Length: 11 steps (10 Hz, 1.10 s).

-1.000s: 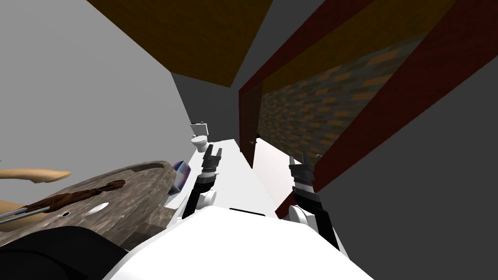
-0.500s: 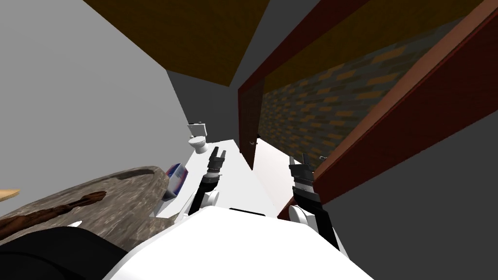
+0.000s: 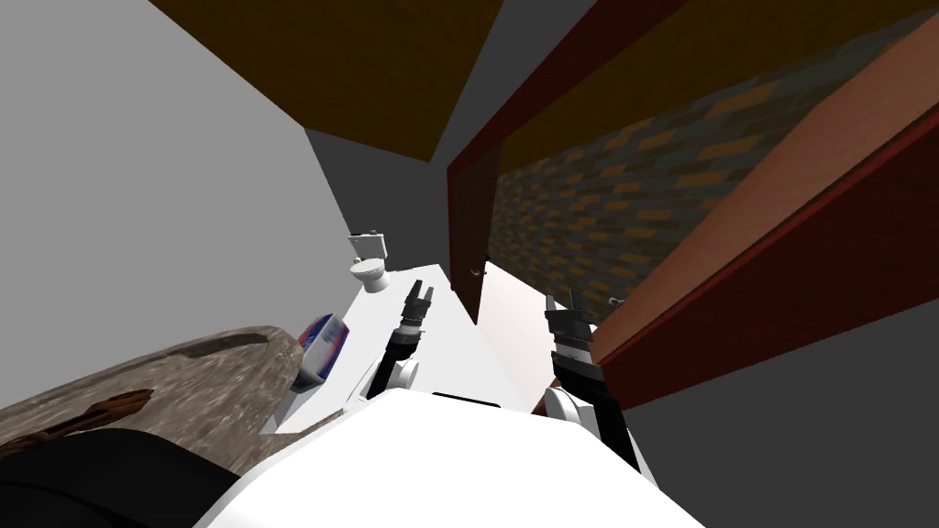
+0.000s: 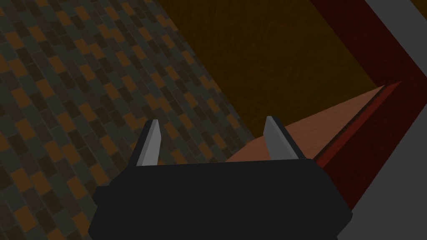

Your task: Push the door open

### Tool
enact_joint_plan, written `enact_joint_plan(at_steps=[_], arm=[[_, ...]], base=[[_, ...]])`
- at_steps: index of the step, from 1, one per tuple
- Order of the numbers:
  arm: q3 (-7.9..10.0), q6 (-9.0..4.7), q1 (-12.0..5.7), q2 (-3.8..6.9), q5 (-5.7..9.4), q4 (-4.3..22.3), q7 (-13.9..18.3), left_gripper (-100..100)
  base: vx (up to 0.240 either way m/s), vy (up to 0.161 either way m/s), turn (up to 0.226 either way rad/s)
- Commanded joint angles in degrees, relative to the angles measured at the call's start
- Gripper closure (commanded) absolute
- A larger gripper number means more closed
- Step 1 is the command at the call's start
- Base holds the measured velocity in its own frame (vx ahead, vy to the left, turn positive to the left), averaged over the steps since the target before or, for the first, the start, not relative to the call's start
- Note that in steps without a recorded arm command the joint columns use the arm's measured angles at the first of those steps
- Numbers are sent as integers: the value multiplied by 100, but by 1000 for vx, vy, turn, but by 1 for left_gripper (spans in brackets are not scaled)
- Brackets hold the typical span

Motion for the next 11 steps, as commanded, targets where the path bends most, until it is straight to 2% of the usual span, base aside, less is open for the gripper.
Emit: enact_joint_plan(at_steps=[1, 11], arm=[[-68, -67, -80, 12, -32, 228, 12, -100], [-522, -261, -586, 129, -229, 1492, 180, -100]], base=[[110, 39, -27], [105, 47, -28]])
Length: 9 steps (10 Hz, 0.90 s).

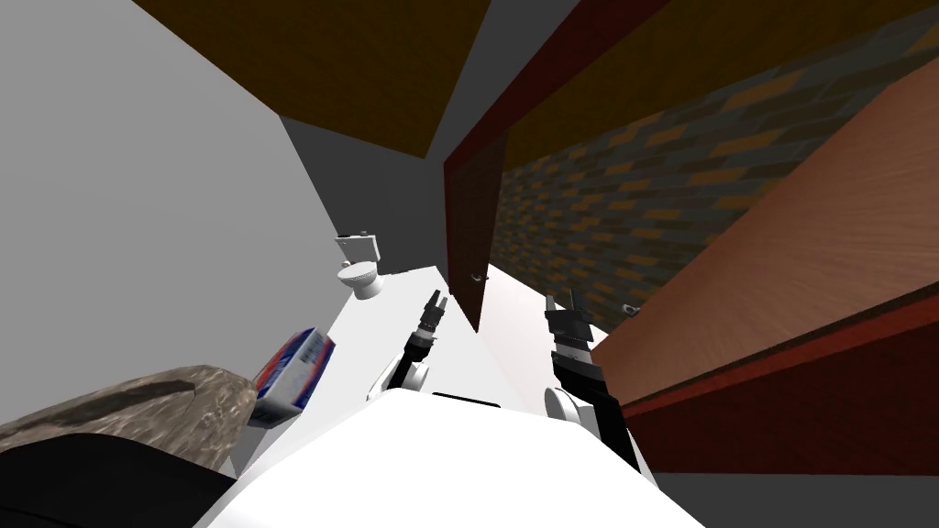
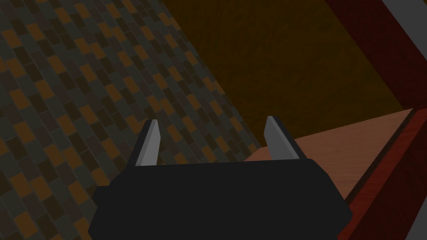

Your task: Push the door open

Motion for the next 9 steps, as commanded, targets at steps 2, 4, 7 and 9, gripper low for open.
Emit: enact_joint_plan(at_steps=[2, 4, 7, 9], arm=[[-119, -30, -137, 12, -54, 307, 41, -100], [-207, -68, -235, 25, -92, 551, 73, -100], [-342, -125, -386, 37, -151, 927, 123, -100], [-432, -164, -486, 45, -190, 1177, 156, -100]], base=[[80, 60, -25], [110, 53, -29], [103, 46, -27], [93, 64, -29]])
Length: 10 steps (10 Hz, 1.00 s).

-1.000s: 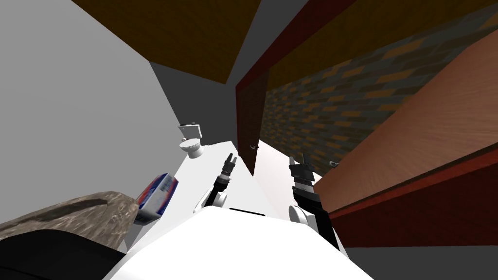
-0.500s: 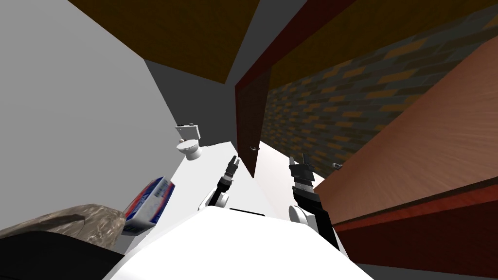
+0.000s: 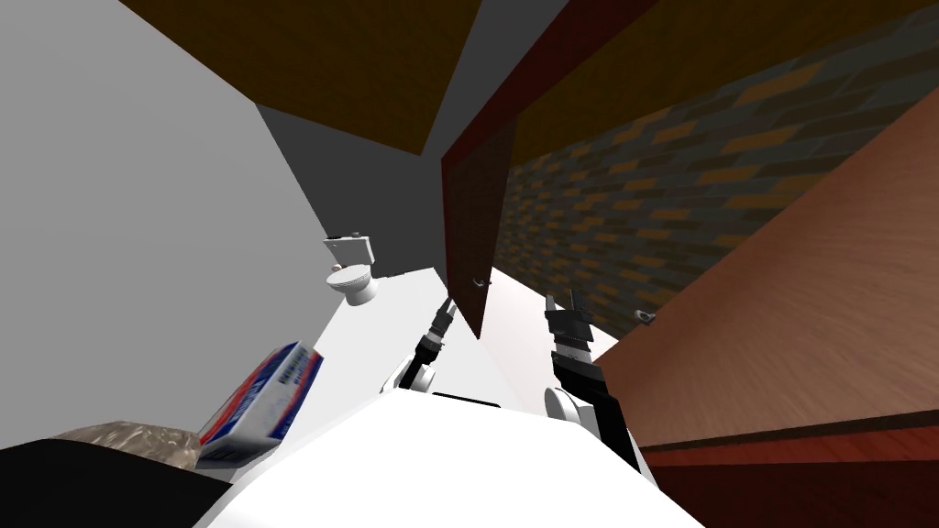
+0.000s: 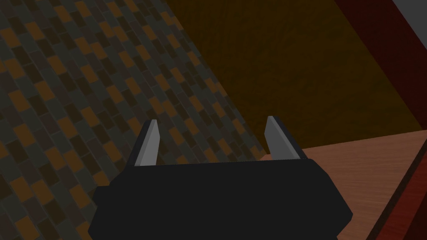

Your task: Push the door open

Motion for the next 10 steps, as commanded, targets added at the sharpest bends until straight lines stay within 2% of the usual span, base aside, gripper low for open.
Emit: enact_joint_plan(at_steps=[1, 10], arm=[[-81, -51, -78, -8, -37, 220, 17, -100], [-483, -222, -527, -11, -212, 1339, 166, -100]], base=[[94, 59, -24], [93, 54, -27]])
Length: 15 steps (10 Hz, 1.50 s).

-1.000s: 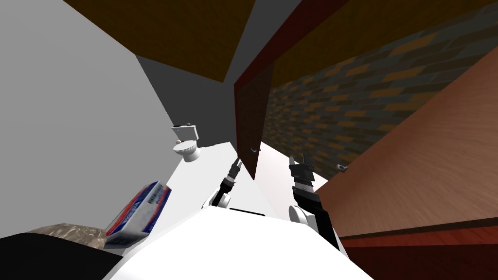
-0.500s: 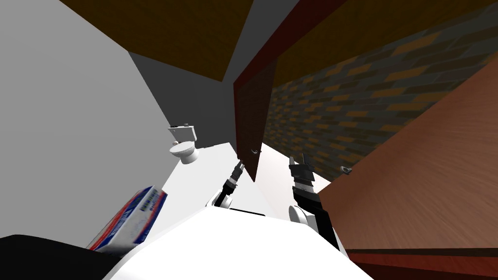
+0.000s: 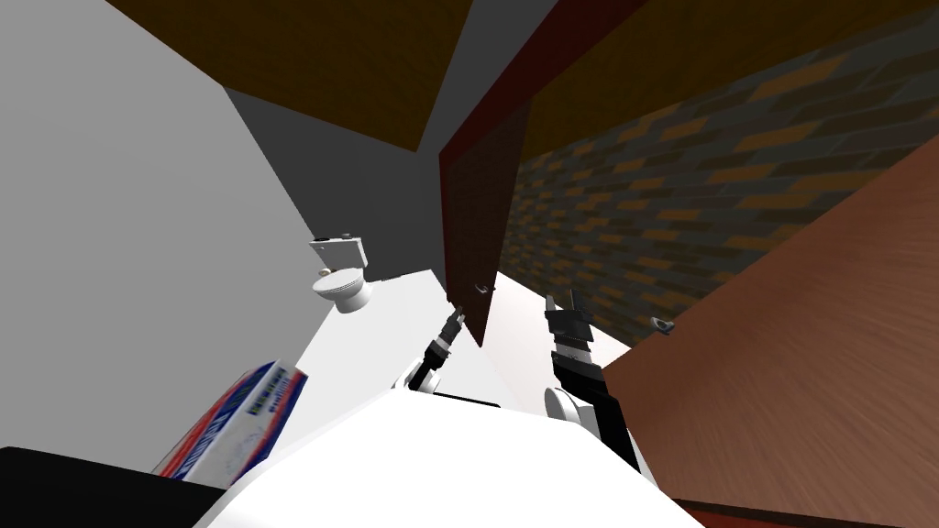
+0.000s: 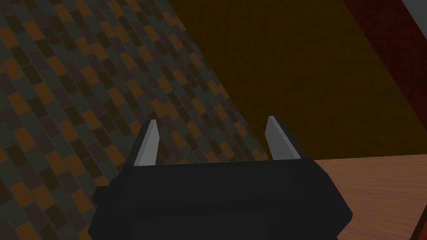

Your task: Push the door open

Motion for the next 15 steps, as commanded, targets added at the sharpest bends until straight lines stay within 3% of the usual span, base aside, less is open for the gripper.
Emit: enact_joint_plan(at_steps=[1, 2, 9, 10, 15], arm=[[-70, -69, -105, -33, -33, 274, 10, -100], [-70, -69, -105, -33, -33, 274, 10, -100], [-366, -196, -435, -64, -162, 1098, 119, -100], [-448, -231, -527, -76, -198, 1327, 150, -100], [-675, -327, -780, -124, -297, 1958, 234, -100]], base=[[97, 37, -29], [56, 23, -10], [84, 52, -25], [109, 85, -41], [125, 64, -30]])
